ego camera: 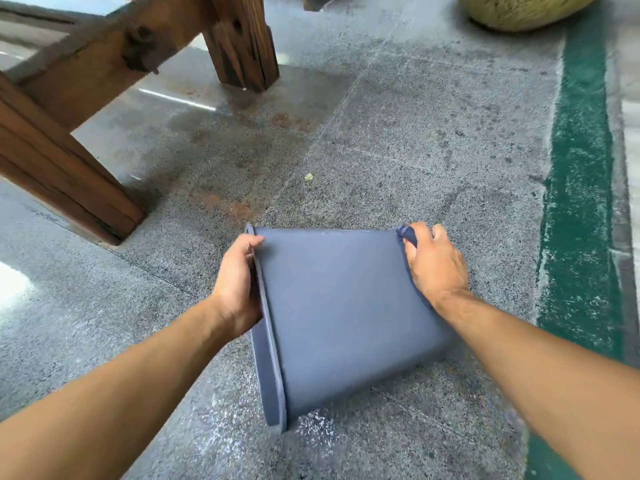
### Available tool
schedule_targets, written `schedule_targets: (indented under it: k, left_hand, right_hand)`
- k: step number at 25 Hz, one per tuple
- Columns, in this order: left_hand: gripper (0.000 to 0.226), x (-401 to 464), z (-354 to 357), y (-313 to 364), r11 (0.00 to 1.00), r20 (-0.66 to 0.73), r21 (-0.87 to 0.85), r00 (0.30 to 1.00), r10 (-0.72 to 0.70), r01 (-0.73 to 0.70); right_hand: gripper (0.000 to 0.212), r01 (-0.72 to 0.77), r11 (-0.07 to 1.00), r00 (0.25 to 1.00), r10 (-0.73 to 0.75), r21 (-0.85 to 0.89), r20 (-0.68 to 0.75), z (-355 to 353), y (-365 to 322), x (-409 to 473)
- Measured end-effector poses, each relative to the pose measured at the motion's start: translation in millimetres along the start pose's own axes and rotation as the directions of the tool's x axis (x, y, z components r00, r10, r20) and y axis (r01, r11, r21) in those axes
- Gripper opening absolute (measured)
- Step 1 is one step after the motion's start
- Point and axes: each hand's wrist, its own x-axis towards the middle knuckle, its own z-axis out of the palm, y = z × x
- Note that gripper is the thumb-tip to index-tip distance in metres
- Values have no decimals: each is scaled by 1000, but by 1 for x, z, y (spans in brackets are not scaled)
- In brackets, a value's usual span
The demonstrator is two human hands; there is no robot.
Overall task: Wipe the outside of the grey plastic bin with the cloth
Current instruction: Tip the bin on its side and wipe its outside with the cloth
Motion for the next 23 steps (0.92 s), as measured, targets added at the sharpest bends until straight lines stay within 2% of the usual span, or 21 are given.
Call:
schedule_targets:
  k: [2, 4, 7, 10, 13, 15, 17, 20, 23]
  left_hand:
    - [65, 17, -1, 6, 999, 88, -40, 996, 1, 2]
    - [69, 25, 4, 3, 998, 164, -51, 986, 30, -22]
    - [40, 33, 8, -6, 996, 166, -27, 983, 85, -81]
    - [24, 29, -3, -9, 998, 136, -13, 989, 58, -57]
    - [31, 13, -7, -13, 999, 132, 23, 991, 22, -25]
    - [44, 2, -5, -17, 997, 149, 34, 987, 64, -70]
    - [46, -8, -5, -13, 986, 174, 13, 971, 163, -168]
    - [47, -22, 3, -8, 950, 228, -19, 924, 307, -311]
    - [58, -30, 11, -13, 929, 259, -34, 895, 364, -368]
  right_hand:
    - [32, -43, 999, 999, 42, -12, -17, -1, 10, 3]
    - [31, -64, 998, 997, 64, -10, -33, 2, 17, 3]
    - [29, -80, 997, 992, 80, 6, -97, 8, 21, -5]
    - [27, -110, 994, 987, 110, 7, -113, 10, 17, -19]
    - [26, -180, 981, 975, 188, 76, -115, 9, 20, -30]
    - [25, -233, 959, 955, 257, 163, -147, 7, 20, -37]
    - [24, -227, 924, 924, 305, 309, -231, 0, 16, -42]
    - [22, -135, 844, 879, 344, 519, -331, -20, 3, -39]
    - [21, 24, 749, 865, 317, 663, -389, -43, -26, -40]
